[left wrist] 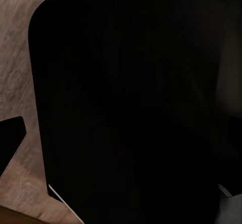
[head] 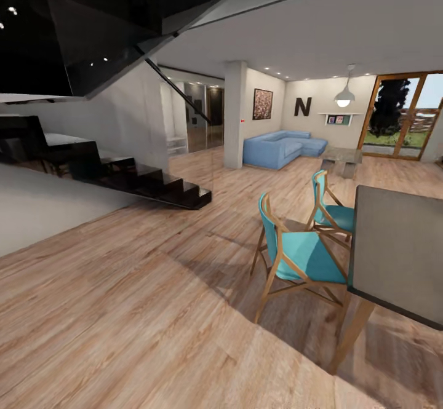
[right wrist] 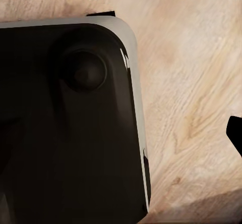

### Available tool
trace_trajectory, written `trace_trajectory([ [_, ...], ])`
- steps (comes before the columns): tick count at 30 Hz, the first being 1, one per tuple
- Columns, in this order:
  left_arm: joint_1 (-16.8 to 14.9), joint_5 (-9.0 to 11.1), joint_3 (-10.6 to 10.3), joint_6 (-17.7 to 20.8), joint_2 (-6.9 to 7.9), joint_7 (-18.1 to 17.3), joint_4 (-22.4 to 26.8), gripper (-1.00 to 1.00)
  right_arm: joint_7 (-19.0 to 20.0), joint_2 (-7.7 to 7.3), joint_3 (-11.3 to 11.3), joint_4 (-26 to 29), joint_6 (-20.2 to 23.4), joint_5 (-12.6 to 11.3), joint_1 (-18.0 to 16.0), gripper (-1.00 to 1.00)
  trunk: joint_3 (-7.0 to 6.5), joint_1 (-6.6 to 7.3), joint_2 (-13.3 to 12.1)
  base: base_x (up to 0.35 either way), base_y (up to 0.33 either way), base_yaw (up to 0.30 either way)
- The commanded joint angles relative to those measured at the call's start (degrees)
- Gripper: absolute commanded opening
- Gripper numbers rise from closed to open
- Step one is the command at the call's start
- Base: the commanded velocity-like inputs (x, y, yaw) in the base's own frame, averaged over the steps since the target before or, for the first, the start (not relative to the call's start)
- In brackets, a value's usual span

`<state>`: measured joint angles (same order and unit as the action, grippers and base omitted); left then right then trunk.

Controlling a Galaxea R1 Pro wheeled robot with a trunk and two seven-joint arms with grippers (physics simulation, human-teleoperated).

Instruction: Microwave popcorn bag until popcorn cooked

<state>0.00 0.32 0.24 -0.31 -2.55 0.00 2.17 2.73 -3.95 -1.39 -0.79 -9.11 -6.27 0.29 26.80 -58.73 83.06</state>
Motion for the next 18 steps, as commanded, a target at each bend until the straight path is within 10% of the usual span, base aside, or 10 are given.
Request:
trace_trajectory([
  [1,0.0,0.03,0.02,-0.03,0.0,0.0,0.03,1.0,0.29,-0.01,-0.1,-0.09,-0.29,-0.59,-0.03,1.0,0.04,0.0,0.02,0.0,0.0,-0.297],
  [18,0.0,0.03,0.02,-0.04,0.0,0.0,0.03,1.0,0.26,-0.01,-0.1,-0.09,-0.29,-0.59,-0.03,1.0,0.04,0.0,0.02,0.0,0.0,-0.297],
])
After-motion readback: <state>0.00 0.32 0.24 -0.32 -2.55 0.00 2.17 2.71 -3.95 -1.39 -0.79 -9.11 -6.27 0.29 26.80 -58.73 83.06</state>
